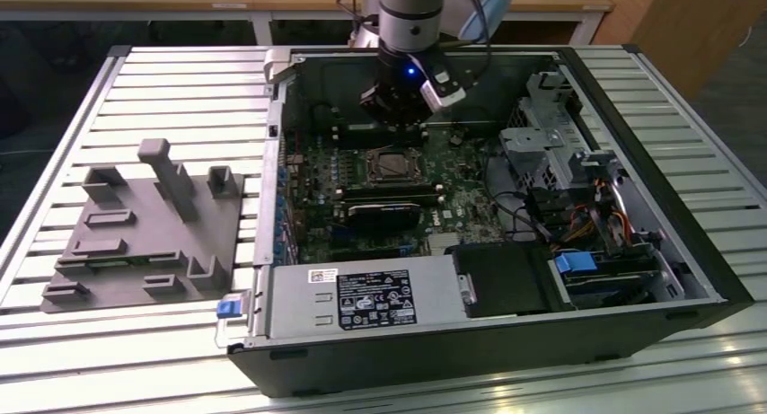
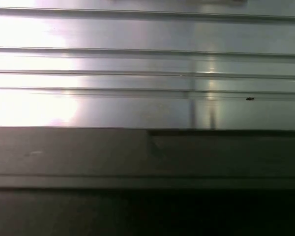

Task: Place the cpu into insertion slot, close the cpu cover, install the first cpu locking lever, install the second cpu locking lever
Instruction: 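Install the first cpu locking lever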

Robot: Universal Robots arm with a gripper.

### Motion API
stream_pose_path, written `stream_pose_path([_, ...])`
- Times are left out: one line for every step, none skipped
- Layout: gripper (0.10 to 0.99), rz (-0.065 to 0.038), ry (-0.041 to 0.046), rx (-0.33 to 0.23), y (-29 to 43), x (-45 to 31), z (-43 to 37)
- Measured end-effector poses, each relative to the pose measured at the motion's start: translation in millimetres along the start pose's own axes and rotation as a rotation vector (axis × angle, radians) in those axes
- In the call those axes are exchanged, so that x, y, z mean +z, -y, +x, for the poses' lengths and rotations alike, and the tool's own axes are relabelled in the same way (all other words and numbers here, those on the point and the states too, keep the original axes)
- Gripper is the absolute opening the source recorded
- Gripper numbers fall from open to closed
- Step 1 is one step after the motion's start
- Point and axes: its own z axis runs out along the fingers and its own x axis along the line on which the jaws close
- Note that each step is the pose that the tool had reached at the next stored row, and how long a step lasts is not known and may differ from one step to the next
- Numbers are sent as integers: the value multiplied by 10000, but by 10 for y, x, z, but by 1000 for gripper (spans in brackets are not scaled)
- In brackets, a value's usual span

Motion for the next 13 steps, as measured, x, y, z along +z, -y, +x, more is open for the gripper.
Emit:
stream_pose_path([106,0,0,0,0,1,-10])
stream_pose_path([106,0,0,1,0,3,-18])
stream_pose_path([106,-2,1,0,0,4,-23])
stream_pose_path([106,-3,2,1,0,6,-24])
stream_pose_path([106,-1,3,1,-1,11,-24])
stream_pose_path([106,15,2,2,0,16,-24])
stream_pose_path([106,44,2,0,0,22,-24])
stream_pose_path([106,79,2,-1,0,29,-24])
stream_pose_path([106,117,2,-2,0,36,-24])
stream_pose_path([106,153,1,-3,0,43,-23])
stream_pose_path([106,190,1,-4,0,50,-23])
stream_pose_path([106,221,2,-5,0,57,-23])
stream_pose_path([106,251,2,-6,-1,64,-23])
